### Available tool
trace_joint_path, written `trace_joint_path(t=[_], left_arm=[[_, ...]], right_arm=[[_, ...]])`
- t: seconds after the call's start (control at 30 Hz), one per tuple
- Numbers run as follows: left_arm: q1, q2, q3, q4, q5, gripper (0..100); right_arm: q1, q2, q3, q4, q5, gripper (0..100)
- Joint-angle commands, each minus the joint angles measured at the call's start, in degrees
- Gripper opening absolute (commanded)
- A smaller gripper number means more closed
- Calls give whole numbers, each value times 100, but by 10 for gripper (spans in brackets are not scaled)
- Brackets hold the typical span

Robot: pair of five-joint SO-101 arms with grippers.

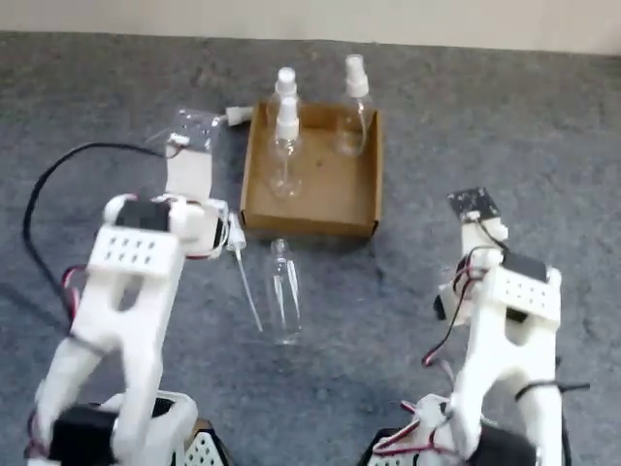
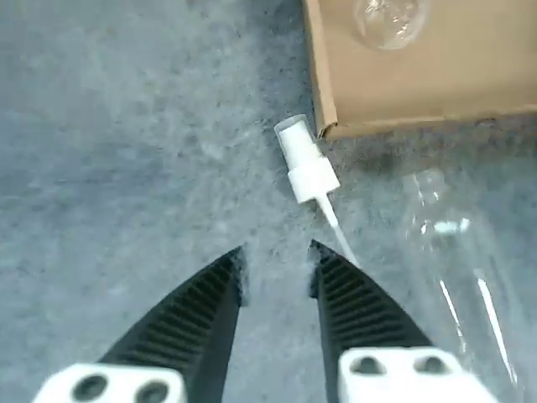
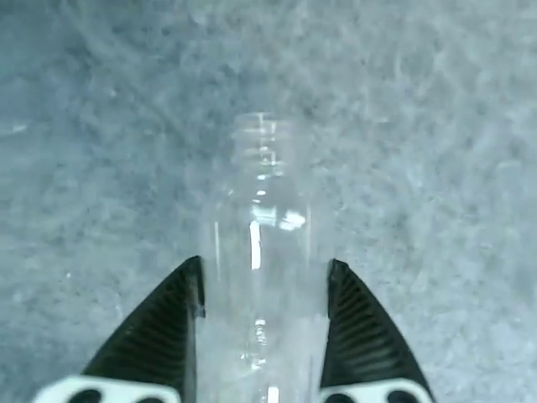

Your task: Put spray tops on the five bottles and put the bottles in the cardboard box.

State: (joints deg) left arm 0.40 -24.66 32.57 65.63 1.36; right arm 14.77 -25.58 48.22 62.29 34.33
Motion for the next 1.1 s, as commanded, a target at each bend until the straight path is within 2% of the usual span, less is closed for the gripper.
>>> trace_joint_path(t=[0.0, 0.27, 0.53, 0.63, 0.8, 0.97, 1.07], left_arm=[[101, 980, -488, -598, 220, 162], [101, 2176, -857, -1222, 202, 171], [48, 2976, -1262, -1213, 185, 168], [22, 3248, -1349, -1213, -79, 168], [-312, 3442, -1402, -1187, -202, 163], [-655, 3433, -1341, -1116, -774, 42], [-804, 3433, -1402, -475, -800, 28]], right_arm=[[40, 444, -629, -92, 35, 5], [-127, 813, -752, -127, 35, 5], [-207, 822, -725, -127, 35, 5], [-198, 822, -725, -127, 35, 5], [-207, 822, -716, -127, 35, 5], [-207, 822, -725, -110, 35, 5], [-189, 831, -734, -92, 35, 5]])
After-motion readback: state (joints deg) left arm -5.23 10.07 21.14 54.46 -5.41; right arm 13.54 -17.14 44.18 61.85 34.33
